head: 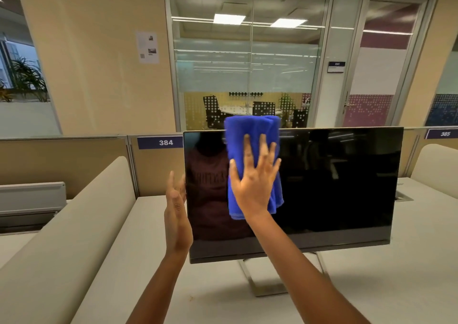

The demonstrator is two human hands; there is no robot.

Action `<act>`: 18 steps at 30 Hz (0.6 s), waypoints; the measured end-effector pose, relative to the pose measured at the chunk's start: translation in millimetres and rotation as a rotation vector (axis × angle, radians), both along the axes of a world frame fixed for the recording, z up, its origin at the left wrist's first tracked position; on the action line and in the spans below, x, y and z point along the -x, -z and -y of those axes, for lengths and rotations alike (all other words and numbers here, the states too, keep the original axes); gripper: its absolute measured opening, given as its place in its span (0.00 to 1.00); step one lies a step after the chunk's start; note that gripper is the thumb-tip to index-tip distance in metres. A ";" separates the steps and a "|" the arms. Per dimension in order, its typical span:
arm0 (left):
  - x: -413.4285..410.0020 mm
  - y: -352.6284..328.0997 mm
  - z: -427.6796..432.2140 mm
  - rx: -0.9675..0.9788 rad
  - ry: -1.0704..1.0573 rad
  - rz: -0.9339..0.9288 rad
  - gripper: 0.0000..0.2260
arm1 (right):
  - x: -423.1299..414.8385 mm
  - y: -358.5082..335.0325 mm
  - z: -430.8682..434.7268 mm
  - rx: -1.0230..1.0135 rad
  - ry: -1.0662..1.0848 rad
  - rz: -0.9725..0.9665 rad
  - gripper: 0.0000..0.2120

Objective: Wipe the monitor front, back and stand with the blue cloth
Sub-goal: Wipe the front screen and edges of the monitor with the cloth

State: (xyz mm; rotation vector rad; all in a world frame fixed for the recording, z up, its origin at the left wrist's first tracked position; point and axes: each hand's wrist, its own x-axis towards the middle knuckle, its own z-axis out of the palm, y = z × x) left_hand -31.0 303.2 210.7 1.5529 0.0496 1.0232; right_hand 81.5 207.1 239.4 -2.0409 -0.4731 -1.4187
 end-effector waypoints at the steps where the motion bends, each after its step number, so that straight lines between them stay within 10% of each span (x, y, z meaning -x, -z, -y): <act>1: 0.5 -1.3 1.5 -0.029 -0.020 -0.007 0.37 | 3.3 3.1 -5.1 0.108 -0.051 0.051 0.26; 6: -5.8 -6.3 15.8 -0.335 -0.233 -0.048 0.26 | -4.5 9.1 9.3 0.464 -0.131 0.227 0.26; 18: -37.4 -36.7 46.6 -1.021 -0.468 -0.127 0.27 | -86.6 -2.0 188.0 -0.222 0.096 -0.105 0.29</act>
